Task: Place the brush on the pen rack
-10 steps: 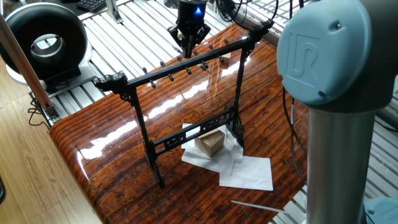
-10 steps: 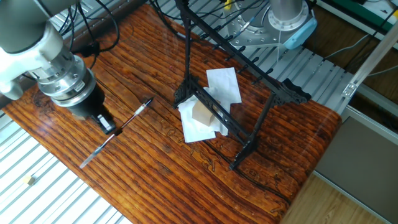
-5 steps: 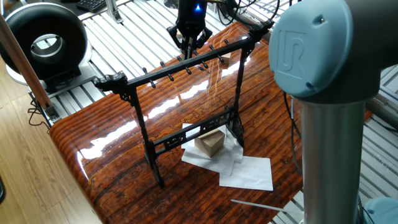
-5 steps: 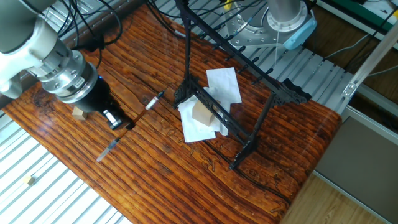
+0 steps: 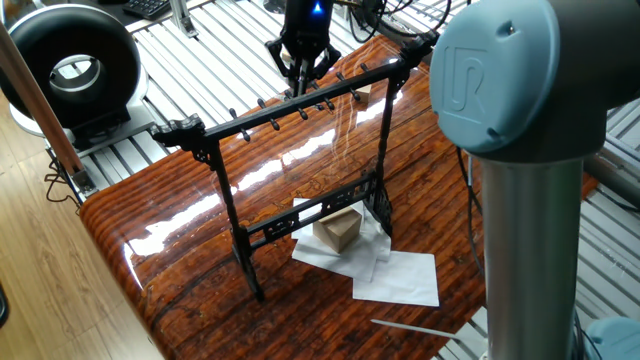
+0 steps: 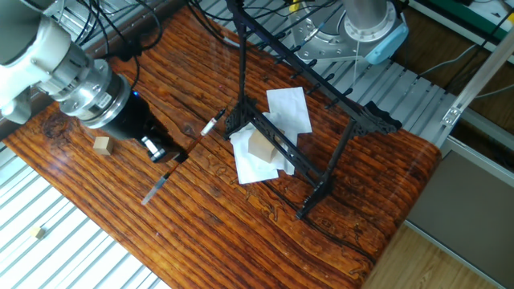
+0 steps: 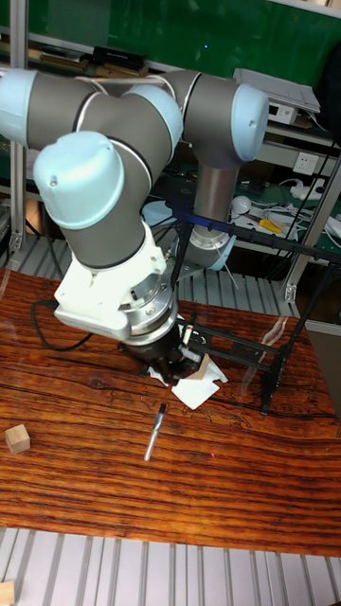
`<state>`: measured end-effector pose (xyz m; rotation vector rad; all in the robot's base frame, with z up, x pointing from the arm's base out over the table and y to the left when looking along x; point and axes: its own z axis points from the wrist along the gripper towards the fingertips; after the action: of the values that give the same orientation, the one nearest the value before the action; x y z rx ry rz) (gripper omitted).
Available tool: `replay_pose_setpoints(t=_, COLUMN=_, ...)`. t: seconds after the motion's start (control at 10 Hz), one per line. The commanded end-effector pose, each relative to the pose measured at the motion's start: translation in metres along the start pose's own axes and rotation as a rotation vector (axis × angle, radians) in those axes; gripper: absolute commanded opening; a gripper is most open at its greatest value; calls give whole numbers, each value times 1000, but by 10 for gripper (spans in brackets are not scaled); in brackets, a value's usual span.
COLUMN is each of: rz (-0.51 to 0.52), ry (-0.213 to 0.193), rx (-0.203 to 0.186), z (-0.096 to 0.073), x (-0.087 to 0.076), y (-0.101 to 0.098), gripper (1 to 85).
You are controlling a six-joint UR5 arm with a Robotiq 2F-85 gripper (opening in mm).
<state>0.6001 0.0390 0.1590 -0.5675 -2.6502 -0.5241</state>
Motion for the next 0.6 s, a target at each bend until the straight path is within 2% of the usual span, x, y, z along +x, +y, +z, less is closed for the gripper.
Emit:
replay_pose_setpoints(t=0.0, rz=12, ry=35, rx=-46, z=-7, x=18, y=13, gripper=10)
replay_pose_setpoints(t=0.2, rz=8, ry=43, rx=-62, z=-11, x=22, y=16, gripper=10)
replay_pose_setpoints(t=0.5, rz=19, ry=74, rx=-108, z=-21, x=36, y=29, gripper=10)
